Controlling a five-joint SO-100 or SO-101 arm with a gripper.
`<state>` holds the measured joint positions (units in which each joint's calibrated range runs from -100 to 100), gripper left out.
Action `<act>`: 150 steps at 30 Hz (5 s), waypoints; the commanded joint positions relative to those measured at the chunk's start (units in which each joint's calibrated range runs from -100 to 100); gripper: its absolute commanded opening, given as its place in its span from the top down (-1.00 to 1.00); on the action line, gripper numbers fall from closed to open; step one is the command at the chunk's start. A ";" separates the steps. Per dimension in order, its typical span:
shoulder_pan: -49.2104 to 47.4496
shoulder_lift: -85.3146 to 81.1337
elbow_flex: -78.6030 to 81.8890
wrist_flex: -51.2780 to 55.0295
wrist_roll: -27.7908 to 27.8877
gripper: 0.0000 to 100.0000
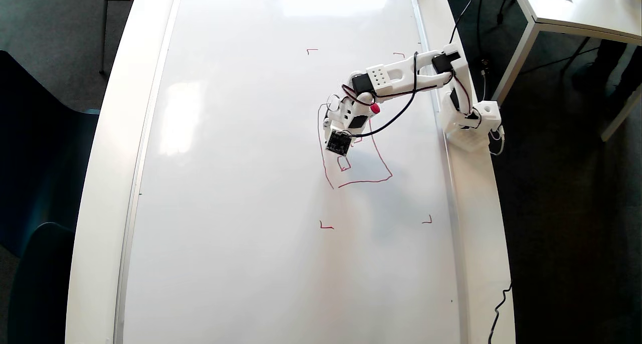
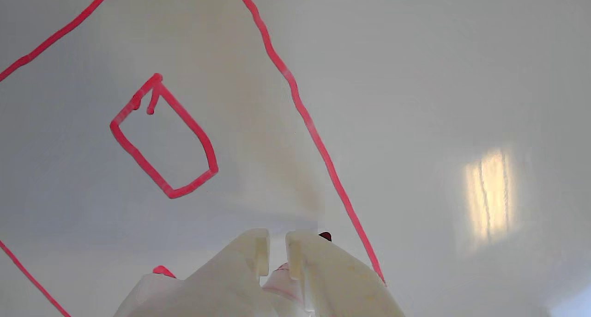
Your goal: Draw on a whiteboard a robot head using a pen attached to the gripper
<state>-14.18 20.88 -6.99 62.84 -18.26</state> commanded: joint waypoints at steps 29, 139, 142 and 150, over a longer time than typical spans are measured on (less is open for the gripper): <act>-1.92 5.74 -5.77 -1.15 -0.19 0.99; -3.83 9.27 -11.85 -0.80 -1.96 0.99; -3.76 9.35 -11.85 -0.89 -1.96 0.99; -1.62 9.10 -15.75 -1.15 -1.53 0.99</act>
<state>-16.67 31.55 -19.42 61.06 -19.95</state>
